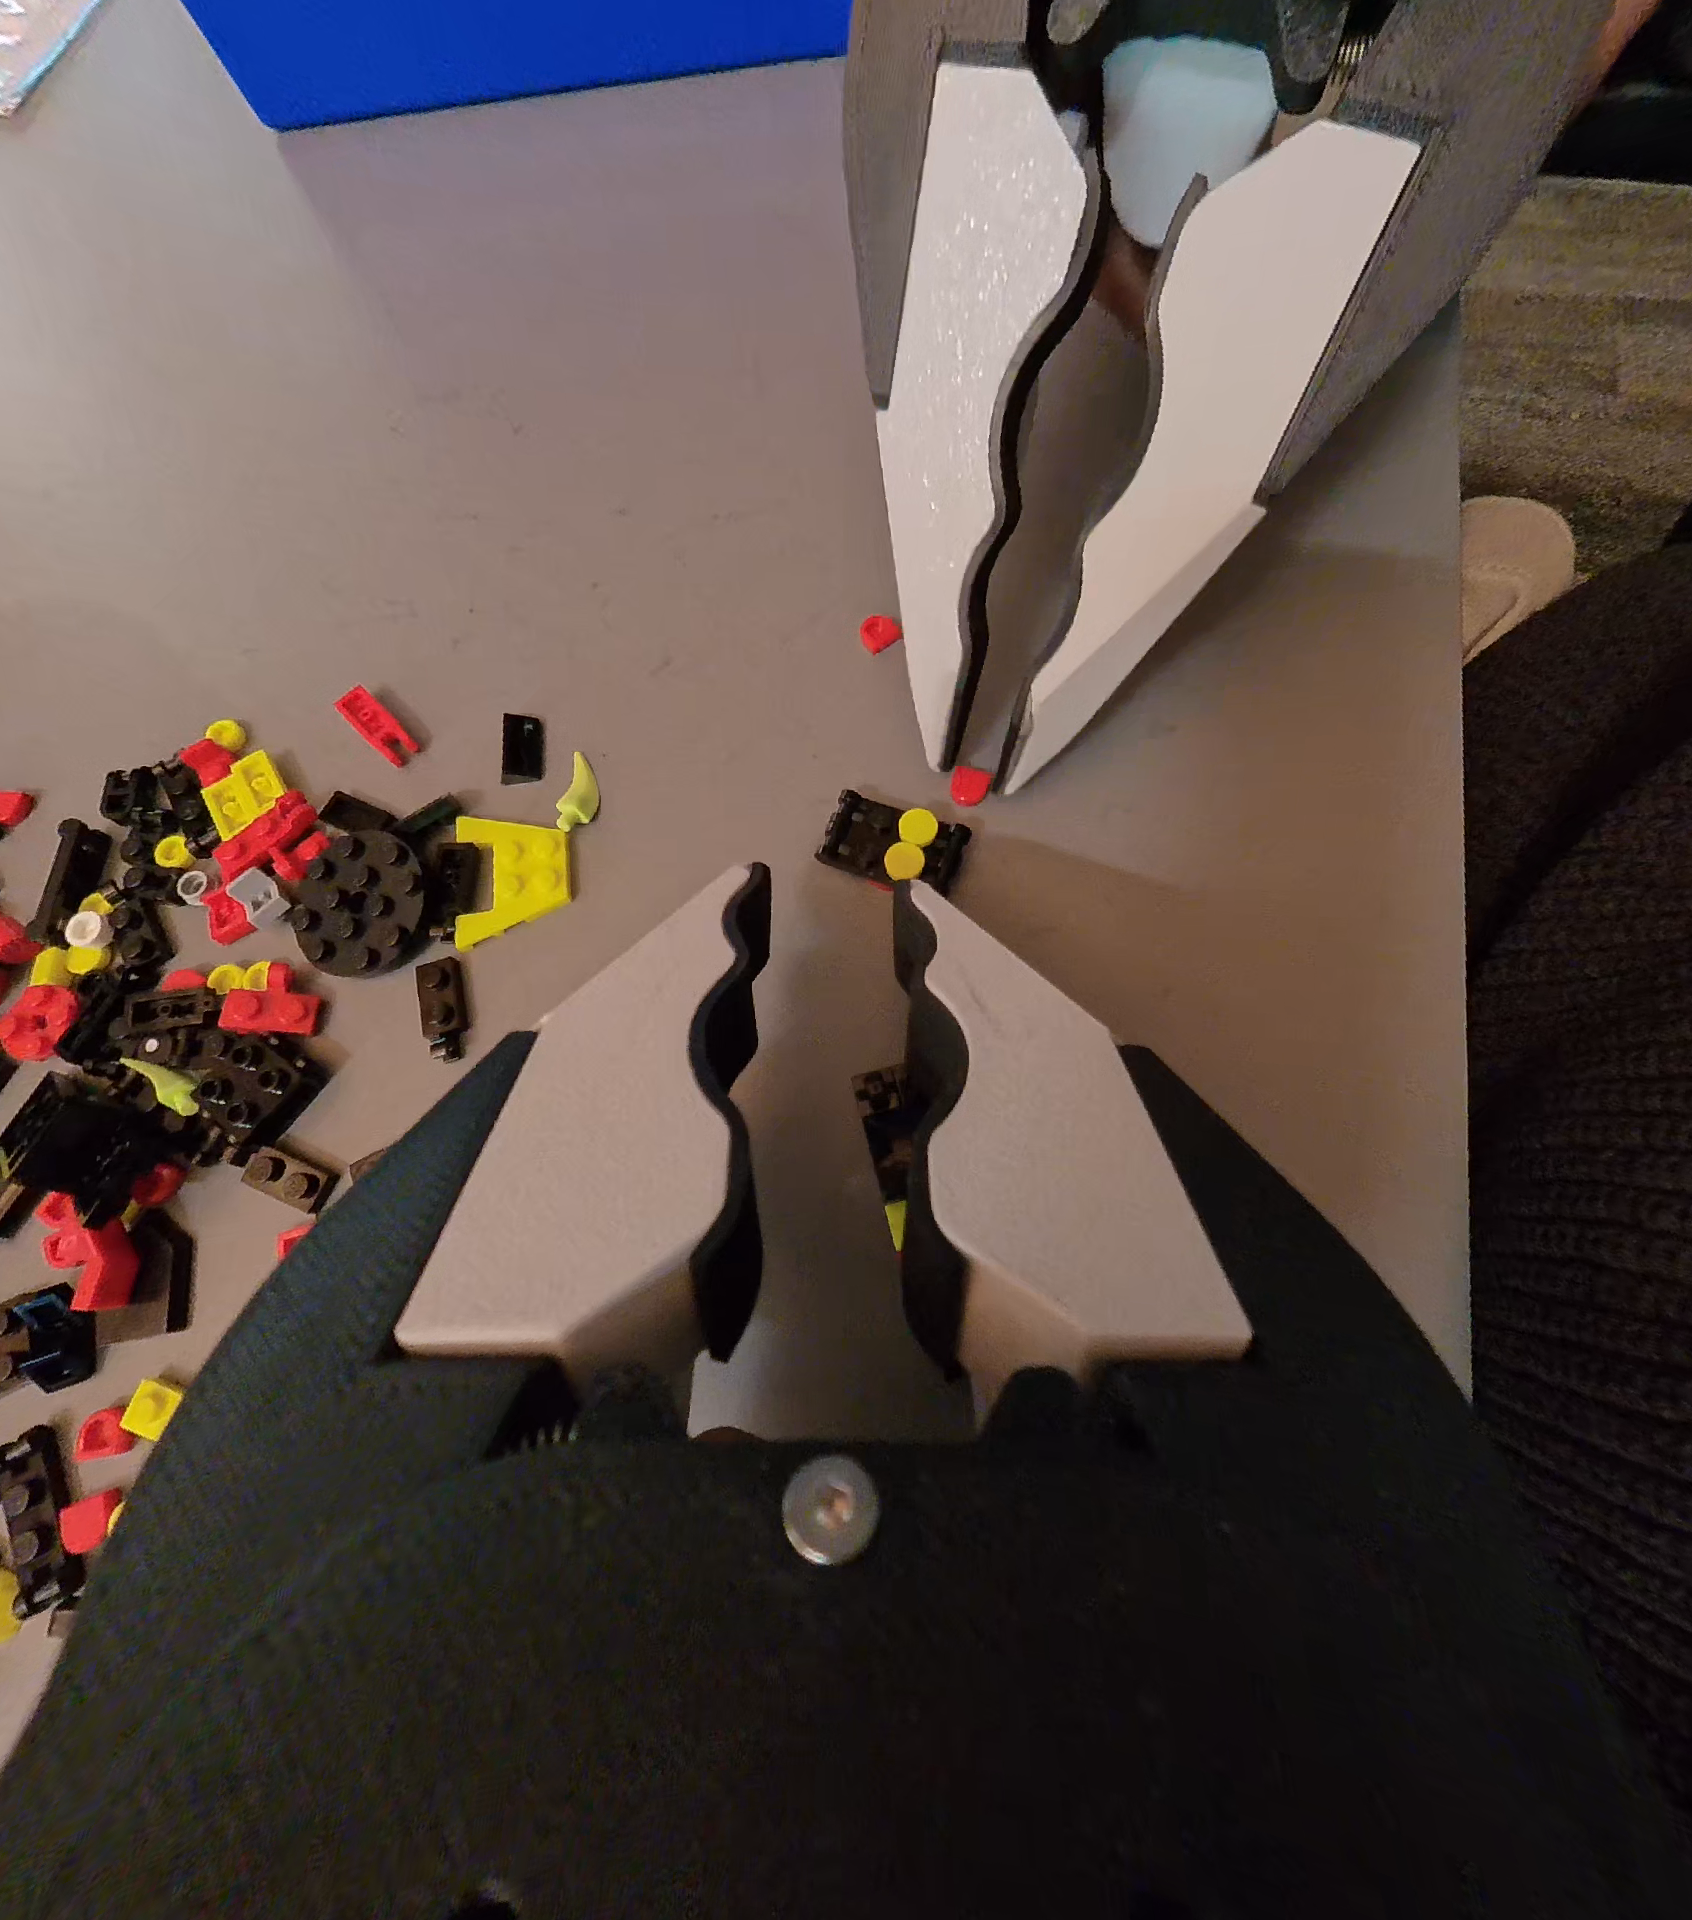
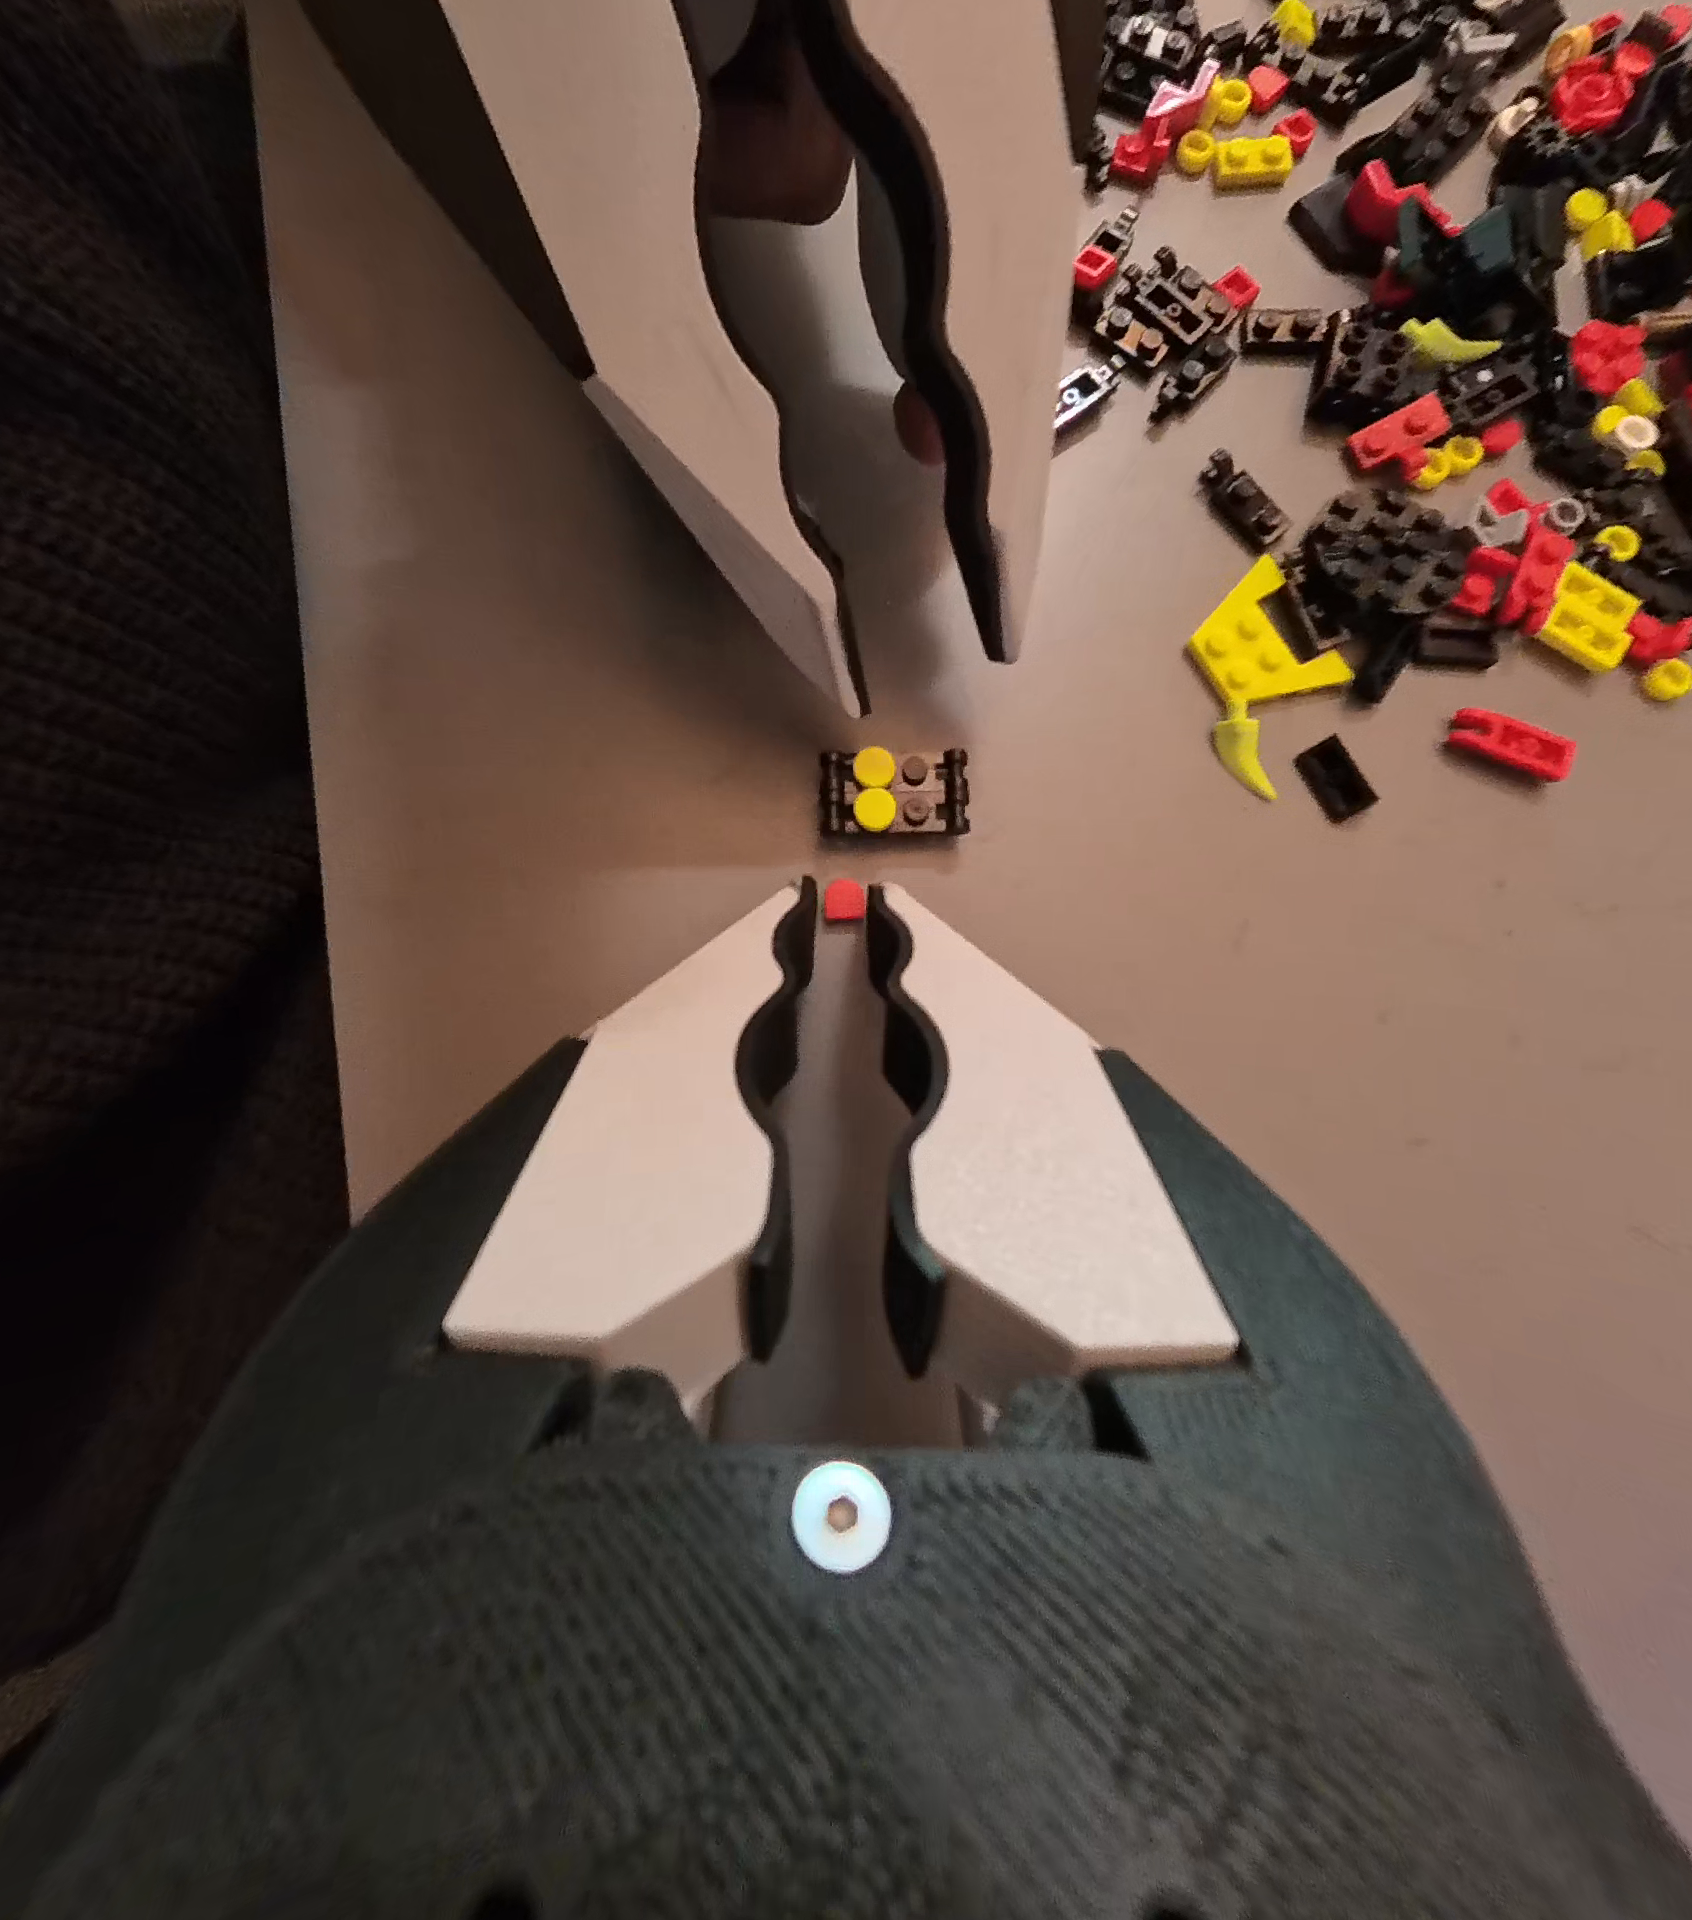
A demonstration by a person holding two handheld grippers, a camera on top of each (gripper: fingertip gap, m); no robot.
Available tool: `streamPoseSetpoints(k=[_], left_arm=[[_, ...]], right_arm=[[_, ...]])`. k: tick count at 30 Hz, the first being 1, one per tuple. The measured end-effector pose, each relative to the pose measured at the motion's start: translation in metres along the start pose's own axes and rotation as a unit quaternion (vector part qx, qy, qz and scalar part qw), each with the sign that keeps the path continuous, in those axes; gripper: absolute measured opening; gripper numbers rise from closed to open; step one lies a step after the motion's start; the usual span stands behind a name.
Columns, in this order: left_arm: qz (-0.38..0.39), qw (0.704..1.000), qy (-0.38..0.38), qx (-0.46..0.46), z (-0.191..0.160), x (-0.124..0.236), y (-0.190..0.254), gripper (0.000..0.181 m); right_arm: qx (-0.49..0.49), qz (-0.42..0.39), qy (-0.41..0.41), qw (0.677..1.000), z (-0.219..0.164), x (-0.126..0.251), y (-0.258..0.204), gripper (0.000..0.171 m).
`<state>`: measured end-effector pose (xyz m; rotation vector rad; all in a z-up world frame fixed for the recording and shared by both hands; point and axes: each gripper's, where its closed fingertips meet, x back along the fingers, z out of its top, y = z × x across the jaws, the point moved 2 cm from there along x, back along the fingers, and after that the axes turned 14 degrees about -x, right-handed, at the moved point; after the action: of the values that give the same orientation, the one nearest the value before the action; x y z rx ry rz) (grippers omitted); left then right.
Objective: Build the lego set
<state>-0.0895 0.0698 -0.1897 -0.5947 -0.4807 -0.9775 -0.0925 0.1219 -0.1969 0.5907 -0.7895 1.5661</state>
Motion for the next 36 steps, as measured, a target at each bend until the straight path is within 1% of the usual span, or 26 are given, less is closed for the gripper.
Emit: streamPoseSetpoints(k=[1, 8, 15, 21, 36], left_arm=[[0.000, 1.000, 0.000, 0.000, 0.000, 0.000, 0.000, 0.020], [0.000, 1.000, 0.000, 0.000, 0.000, 0.000, 0.000, 0.020], [-0.002, 1.000, -0.001, 0.000, -0.001, 0.000, 0.000, 0.020], [-0.002, 1.000, -0.004, -0.003, -0.001, -0.001, 0.001, 0.021], [-0.005, 1.000, -0.006, -0.003, -0.002, -0.001, 0.002, 0.021]], right_arm=[[0.001, -0.001, -0.003, 1.000, -0.001, -0.001, 0.000, 0.009], [0.000, -0.003, -0.007, 1.000, -0.001, -0.002, 0.000, 0.007], [-0.008, -0.021, 0.032, 0.999, 0.013, 0.005, 0.010, 0.007], [-0.002, -0.016, 0.023, 1.000, 0.016, -0.004, 0.010, 0.006], [-0.009, -0.011, 0.025, 1.000, 0.019, -0.005, 0.010, 0.007]])
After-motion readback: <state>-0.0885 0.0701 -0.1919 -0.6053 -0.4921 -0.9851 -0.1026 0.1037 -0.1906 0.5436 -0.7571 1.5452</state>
